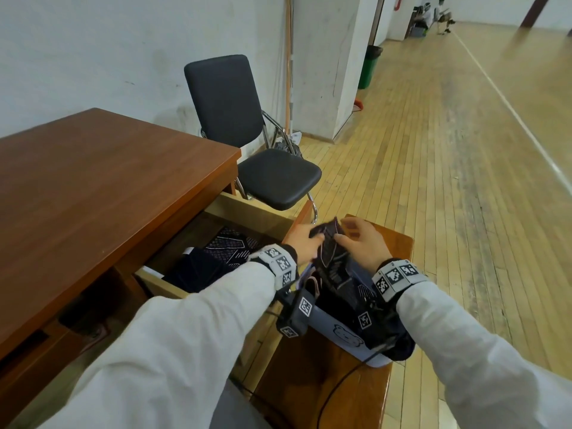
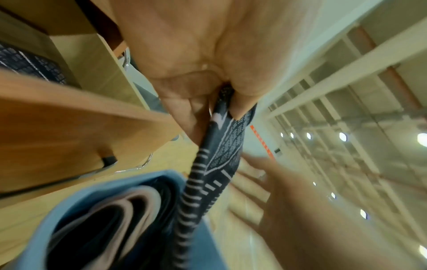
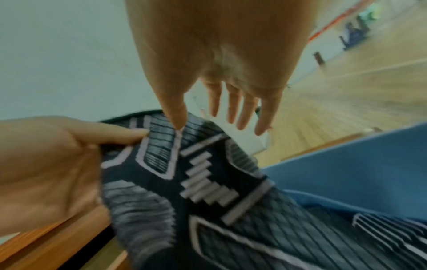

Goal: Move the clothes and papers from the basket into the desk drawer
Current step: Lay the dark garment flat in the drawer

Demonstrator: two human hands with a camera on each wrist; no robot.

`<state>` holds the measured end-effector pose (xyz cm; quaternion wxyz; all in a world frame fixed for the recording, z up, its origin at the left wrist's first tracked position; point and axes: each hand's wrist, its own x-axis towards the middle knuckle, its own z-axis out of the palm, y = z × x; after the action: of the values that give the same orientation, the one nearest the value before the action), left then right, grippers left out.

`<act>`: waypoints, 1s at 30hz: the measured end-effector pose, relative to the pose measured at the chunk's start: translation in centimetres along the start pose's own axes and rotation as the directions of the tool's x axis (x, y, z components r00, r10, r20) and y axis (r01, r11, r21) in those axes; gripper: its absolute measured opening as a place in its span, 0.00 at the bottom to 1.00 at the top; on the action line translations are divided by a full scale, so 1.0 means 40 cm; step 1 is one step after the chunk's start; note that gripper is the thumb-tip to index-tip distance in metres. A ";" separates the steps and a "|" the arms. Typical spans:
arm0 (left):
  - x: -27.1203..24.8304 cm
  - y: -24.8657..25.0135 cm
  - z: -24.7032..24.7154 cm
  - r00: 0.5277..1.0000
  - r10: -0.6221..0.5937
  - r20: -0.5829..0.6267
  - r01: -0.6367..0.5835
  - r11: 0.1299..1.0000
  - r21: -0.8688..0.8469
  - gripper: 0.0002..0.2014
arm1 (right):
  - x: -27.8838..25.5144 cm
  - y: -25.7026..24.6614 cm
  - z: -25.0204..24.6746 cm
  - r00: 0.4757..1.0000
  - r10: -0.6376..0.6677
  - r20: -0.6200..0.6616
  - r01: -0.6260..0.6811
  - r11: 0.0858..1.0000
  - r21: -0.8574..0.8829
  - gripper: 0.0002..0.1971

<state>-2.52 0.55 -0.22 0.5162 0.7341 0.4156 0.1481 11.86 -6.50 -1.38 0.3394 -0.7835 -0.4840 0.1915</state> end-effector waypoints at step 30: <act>0.066 -0.260 -0.406 0.853 -0.354 -0.384 0.294 0.933 -0.206 0.10 | 0.203 -0.229 0.252 0.950 0.159 0.270 -0.153 0.987 -0.043 0.09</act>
<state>-16.17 14.15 -3.08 0.4837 0.5670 0.6220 0.2401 3.48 6.97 -1.60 0.2448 -0.7891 -0.4647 0.3185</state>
